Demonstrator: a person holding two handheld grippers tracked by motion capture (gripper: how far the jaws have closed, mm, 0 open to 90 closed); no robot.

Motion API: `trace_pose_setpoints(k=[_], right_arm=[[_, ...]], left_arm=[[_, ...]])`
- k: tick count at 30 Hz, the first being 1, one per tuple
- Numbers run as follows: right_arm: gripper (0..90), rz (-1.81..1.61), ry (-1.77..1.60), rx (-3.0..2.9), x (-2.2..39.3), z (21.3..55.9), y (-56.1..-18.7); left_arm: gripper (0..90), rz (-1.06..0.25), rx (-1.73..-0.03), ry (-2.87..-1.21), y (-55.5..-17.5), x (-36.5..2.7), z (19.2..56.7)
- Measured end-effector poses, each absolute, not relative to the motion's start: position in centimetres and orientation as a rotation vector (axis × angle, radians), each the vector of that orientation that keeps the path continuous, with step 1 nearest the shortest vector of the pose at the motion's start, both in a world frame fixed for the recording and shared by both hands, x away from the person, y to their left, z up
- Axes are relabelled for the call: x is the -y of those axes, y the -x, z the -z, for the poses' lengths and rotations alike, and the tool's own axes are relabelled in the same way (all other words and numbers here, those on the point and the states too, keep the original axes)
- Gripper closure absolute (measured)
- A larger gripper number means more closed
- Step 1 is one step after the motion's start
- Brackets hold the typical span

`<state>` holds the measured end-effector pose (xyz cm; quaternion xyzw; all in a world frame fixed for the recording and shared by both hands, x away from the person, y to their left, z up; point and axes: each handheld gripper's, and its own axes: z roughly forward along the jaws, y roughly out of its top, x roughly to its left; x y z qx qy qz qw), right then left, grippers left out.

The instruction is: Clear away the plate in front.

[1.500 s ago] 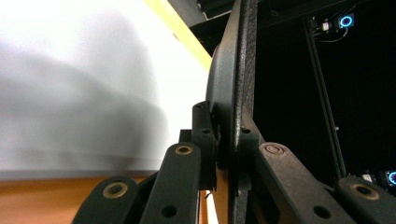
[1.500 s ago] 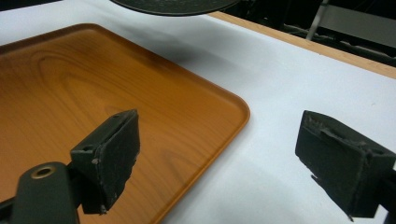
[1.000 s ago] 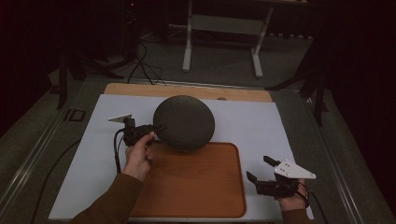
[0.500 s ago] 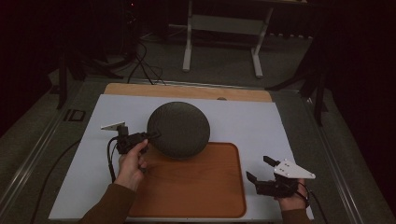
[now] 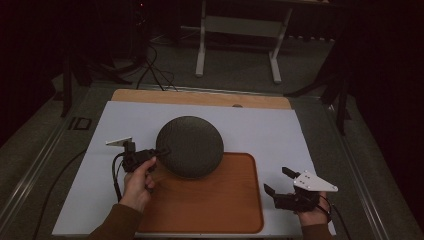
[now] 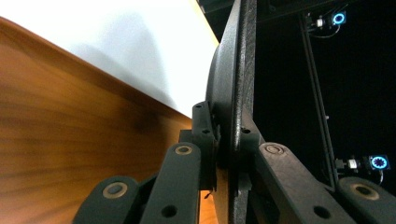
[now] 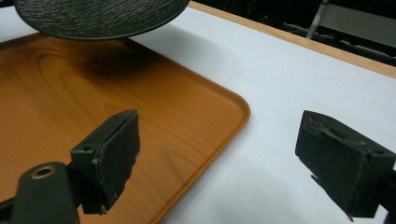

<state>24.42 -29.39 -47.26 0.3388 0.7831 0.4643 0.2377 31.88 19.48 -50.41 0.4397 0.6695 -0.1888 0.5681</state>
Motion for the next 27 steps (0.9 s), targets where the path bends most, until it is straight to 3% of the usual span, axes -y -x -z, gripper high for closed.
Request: trace_pose_setpoints(k=[27], right_arm=[[13.7, -1.271, -0.919, -2.155, 29.3, 47.3, -24.5]], left_arm=[[84.8, 0.484, -1.575, -1.107, -28.0, -19.1, 51.6]])
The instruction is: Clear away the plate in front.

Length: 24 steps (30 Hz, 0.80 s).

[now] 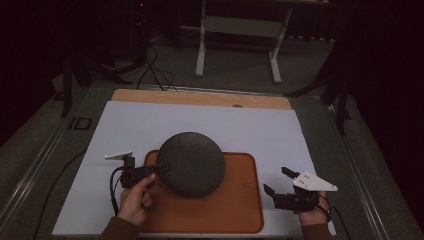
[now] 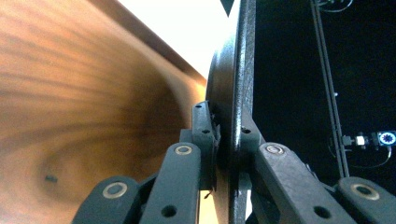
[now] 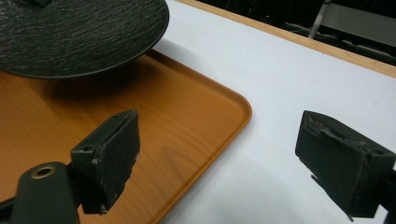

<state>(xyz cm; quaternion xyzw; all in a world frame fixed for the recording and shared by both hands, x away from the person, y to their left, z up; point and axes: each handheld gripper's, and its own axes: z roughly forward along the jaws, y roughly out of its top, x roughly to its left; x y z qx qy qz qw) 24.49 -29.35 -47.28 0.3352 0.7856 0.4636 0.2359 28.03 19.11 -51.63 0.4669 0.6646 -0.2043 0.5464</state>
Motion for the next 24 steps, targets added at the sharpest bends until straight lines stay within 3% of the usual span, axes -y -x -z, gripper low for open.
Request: trace_pose_setpoints(k=[24], right_arm=[[13.7, -1.276, -0.922, -2.153, 29.4, 47.2, -24.4]], left_arm=[[84.3, 0.537, -1.600, -1.245, -26.4, -16.4, 53.7]])
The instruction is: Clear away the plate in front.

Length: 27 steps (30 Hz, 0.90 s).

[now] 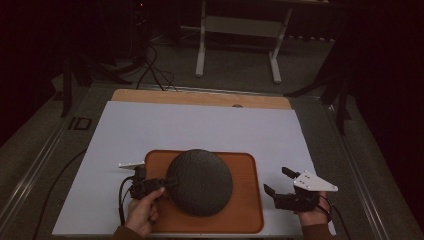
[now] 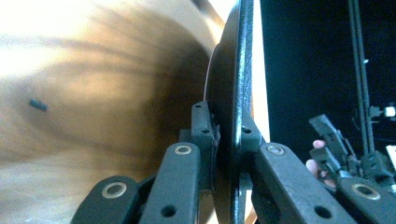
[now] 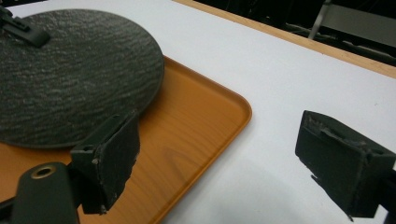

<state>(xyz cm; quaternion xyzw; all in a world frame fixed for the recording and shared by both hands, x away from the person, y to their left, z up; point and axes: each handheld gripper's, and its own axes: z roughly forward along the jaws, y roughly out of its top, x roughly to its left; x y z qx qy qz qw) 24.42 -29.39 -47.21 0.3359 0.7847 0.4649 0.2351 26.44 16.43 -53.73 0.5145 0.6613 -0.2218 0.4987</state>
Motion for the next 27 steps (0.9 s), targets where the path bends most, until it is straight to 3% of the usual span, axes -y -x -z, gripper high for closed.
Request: trace_pose_setpoints(k=[10, 16, 27], right_arm=[[13.7, -1.275, -0.919, -2.155, 29.3, 47.2, -24.4], [13.7, -1.271, -0.915, -2.157, 29.3, 47.2, -24.4], [13.7, -1.264, -0.913, -2.162, 29.2, 47.2, -24.4]], left_arm=[[84.4, 0.560, -1.586, -1.284, -26.3, -15.2, 54.4], [82.4, 0.480, -1.565, -1.398, -26.5, -14.9, 53.8], [67.4, 0.300, -1.565, -1.680, -26.7, -13.7, 52.6]])
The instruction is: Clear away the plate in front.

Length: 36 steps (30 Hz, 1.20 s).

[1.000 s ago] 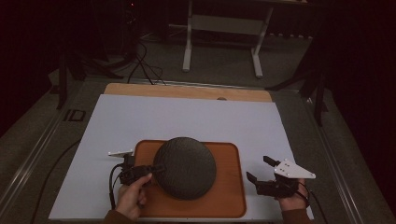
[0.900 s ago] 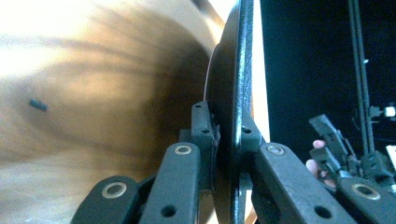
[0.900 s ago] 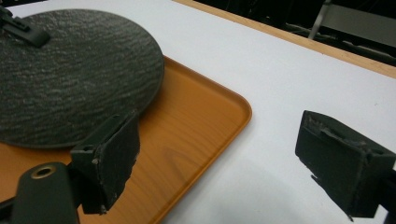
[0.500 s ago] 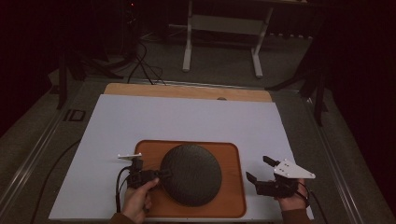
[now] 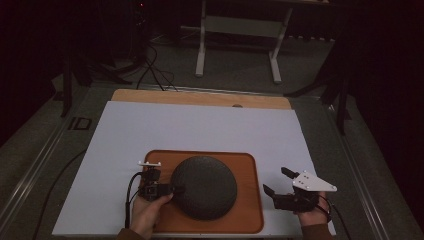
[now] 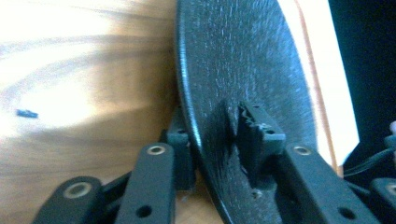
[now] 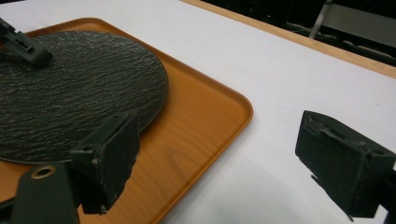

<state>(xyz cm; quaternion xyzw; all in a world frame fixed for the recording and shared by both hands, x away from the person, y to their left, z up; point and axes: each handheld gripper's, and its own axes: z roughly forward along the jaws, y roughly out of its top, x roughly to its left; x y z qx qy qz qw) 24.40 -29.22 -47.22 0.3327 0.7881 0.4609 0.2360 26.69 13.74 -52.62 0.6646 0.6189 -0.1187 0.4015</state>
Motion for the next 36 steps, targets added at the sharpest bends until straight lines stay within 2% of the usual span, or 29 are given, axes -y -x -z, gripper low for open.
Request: trace_pose_setpoints(k=[5, 12, 18, 22, 28, 36], right_arm=[[13.7, -1.262, -0.903, -2.166, 29.2, 47.2, -24.4], [13.7, -1.261, -0.904, -2.166, 29.2, 47.2, -24.4], [13.7, -1.261, -0.901, -2.166, 29.2, 47.2, -24.4], [13.7, -1.262, -0.901, -2.166, 29.2, 47.2, -24.4], [13.7, -1.261, -0.901, -2.167, 29.2, 47.2, -24.4], [13.7, -1.260, -0.904, -2.167, 29.2, 47.2, -24.4]], left_arm=[[57.1, 0.106, -1.602, -1.835, -26.7, -13.4, 51.8], [53.0, -0.016, -1.543, -1.877, -26.7, -13.7, 50.3], [48.6, -0.207, -1.444, -1.948, -26.3, -13.5, 48.4], [47.1, -0.299, -1.354, -1.949, -26.0, -13.9, 46.8], [44.1, -0.361, -1.271, -1.945, -25.6, -14.8, 45.2], [39.9, -0.509, -1.194, -1.851, -25.0, -18.7, 42.7]])
